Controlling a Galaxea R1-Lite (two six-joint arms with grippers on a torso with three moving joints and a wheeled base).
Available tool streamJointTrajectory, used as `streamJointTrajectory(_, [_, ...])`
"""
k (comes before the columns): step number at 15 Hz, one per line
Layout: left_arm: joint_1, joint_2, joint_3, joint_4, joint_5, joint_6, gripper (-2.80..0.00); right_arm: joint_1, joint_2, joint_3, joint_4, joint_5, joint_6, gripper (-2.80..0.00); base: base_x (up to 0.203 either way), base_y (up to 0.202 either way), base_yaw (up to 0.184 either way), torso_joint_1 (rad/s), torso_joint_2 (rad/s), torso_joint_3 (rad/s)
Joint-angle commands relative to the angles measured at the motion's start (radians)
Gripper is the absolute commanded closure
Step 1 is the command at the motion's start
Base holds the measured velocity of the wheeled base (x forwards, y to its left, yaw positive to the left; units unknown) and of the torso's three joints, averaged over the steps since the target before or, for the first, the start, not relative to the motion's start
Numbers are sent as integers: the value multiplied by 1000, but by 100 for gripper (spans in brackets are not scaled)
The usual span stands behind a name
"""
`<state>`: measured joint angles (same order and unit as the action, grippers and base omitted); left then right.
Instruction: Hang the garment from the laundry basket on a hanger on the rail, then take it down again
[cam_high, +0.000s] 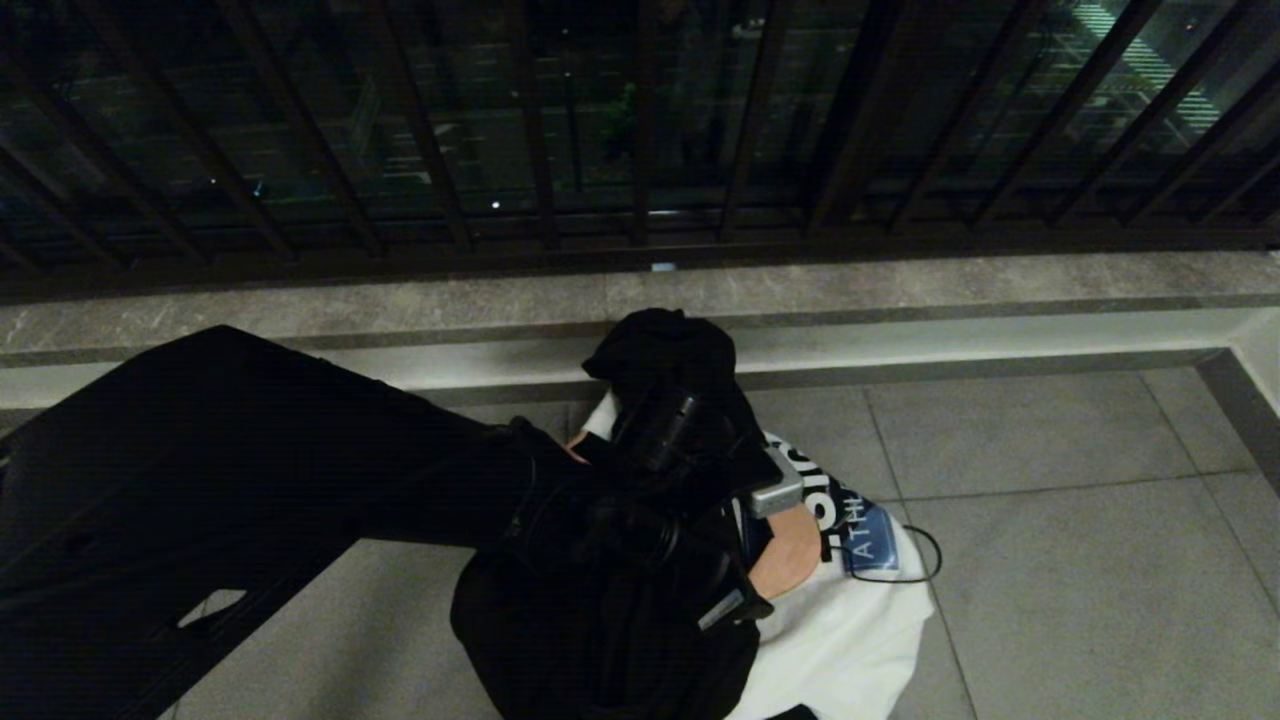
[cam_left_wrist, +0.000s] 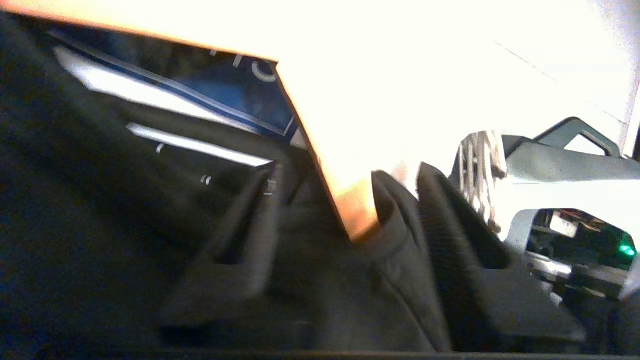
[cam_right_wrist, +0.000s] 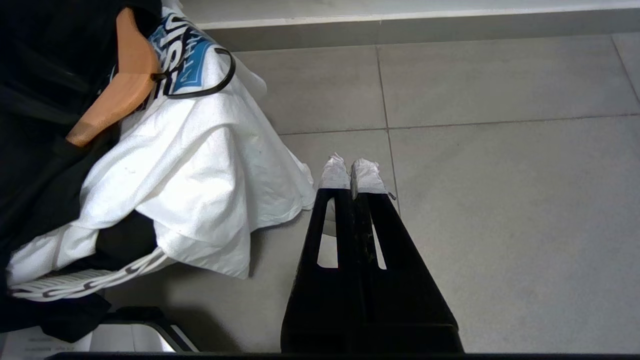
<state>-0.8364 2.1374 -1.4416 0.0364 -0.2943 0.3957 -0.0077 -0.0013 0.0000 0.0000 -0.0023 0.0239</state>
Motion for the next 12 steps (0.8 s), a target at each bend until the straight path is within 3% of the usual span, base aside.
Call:
streamJointTrajectory(1, [-3, 50, -36, 0, 0, -1, -280, 0, 0, 0, 0, -1, -1, 0, 0, 0, 0, 0, 0, 0])
streamJointTrajectory(12, [-3, 156, -115, -22, 24, -8, -280, 0, 0, 0, 0, 1, -1, 0, 0, 0, 0, 0, 0, 0])
